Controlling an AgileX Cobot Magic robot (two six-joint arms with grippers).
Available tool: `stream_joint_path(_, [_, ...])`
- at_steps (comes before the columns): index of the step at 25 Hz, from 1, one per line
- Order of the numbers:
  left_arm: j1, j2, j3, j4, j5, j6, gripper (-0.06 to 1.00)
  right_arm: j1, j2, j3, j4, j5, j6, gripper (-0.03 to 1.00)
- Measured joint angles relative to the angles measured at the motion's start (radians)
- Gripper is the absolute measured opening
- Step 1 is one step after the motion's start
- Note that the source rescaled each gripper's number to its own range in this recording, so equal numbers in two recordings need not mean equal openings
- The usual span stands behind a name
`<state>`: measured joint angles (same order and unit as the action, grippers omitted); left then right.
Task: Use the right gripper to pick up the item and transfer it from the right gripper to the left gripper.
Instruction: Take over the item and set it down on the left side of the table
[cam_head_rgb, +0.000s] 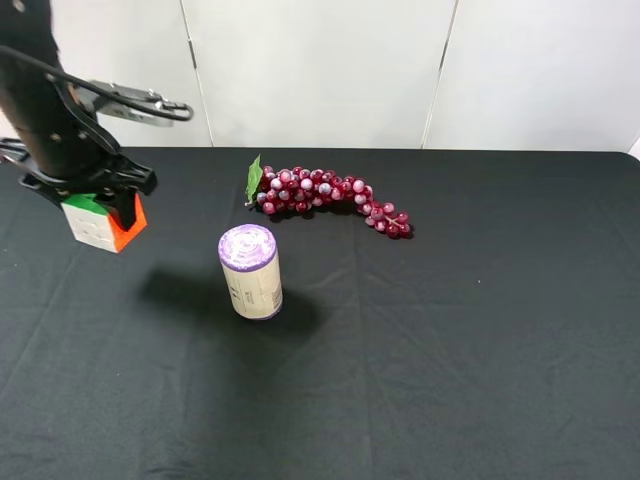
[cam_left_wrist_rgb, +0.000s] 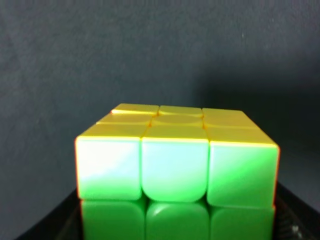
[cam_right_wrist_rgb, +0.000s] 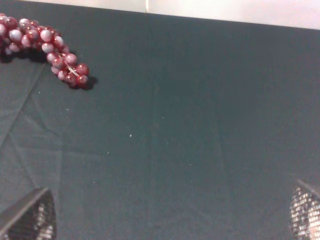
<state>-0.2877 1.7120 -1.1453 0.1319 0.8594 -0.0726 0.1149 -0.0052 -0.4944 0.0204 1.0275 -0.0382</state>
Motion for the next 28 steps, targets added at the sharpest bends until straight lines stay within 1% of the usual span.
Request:
stream_joint_path(4, [0.0, 0.063, 0.0, 0.0, -0.063, 0.0, 0.0, 0.0, 0.0, 0.0, 0.0, 0.0, 0.0, 1.0])
stream_joint_path(10, [0.0, 0.145, -0.001, 0.0, -0.099, 0.0, 0.0, 0.0, 0.0, 0.0, 0.002, 0.0, 0.0, 1.0])
stream_joint_path(23, [0.0, 0.162, -0.001, 0.0, -0.171, 0.0, 0.01, 0.0, 0.0, 0.0, 0.003, 0.0, 0.0, 1.0])
stream_joint_path(24, [0.0, 0.162, -0.001, 0.001, -0.174, 0.0, 0.1, 0.0, 0.0, 0.0, 0.003, 0.0, 0.0, 1.0])
stream_joint_path(26, [0.0, 0.162, -0.001, 0.018, -0.193, 0.0, 0.58, 0.0, 0.0, 0.0, 0.003, 0.0, 0.0, 1.0])
stream_joint_path(27, [0.0, 0.162, -0.001, 0.018, -0.193, 0.0, 0.58, 0.0, 0.0, 0.0, 0.003, 0.0, 0.0, 1.0])
stream_joint_path(28, [0.0, 0.162, -0.001, 0.028, -0.196, 0.0, 0.74, 0.0, 0.0, 0.0, 0.003, 0.0, 0.0, 1.0])
